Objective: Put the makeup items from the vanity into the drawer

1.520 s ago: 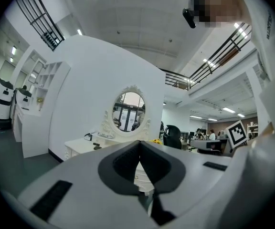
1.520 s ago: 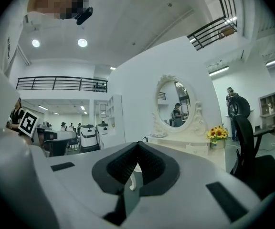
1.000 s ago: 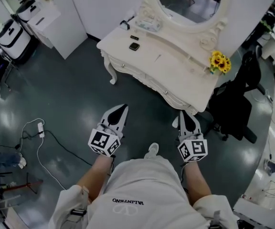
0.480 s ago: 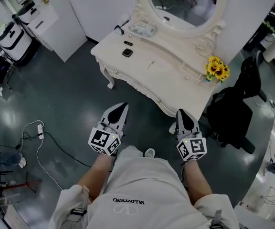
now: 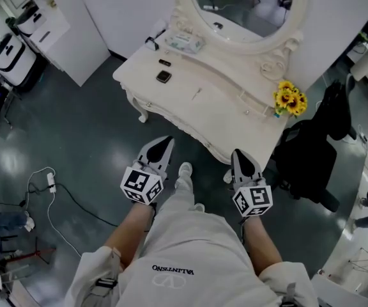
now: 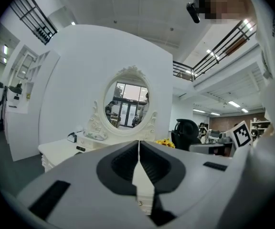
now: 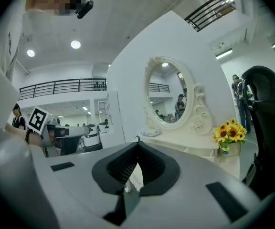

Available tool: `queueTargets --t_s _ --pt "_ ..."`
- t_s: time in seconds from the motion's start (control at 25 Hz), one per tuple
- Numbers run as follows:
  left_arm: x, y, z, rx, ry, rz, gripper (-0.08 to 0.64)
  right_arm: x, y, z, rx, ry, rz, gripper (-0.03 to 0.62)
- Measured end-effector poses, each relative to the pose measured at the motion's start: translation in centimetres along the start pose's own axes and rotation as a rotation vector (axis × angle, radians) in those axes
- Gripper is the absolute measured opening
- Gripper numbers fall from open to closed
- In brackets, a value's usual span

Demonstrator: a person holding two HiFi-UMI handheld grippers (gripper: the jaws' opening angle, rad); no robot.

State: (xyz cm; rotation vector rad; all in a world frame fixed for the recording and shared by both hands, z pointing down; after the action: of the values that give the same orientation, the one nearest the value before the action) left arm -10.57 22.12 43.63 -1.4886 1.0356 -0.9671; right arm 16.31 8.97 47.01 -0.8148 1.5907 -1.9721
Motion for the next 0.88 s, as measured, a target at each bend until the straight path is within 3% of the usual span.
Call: queueTargets --t_s 0.04,0.2,0.44,0.88 --pt "0.9 0.0 -0.9 -0.014 -0.013 -0.001 0.012 0.8 0.1 0.1 -0.003 -0.001 -0.005 0.011" --pt "4.8 0.0 -4.5 -0.053 -0.059 -0.017 0.175 4.6 0.5 0.6 -0.009 -0.015 -0.026 0.012" --pt "10.4 -0.2 -10.2 -0.035 -0.072 -0.068 0.367 11.1 1.1 1.3 -0.001 -0.05 -0.05 0.012" --pt "18.1 -2.1 -19.5 -0.064 -0.124 -0.191 0.402 21.5 1.1 1.6 0.029 -0.13 -0.131 0.012"
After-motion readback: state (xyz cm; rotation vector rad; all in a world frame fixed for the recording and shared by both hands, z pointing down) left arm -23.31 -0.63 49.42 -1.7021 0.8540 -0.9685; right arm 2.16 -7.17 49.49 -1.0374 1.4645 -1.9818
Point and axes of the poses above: the fingertips, and each gripper's own axes: x forward along the fingers, z to its right, y out of its top, the point moved 10 cm from there along -x, backward along the fingers, and after that the axes turned 14 degrees about -y, right-handed, at the moved point
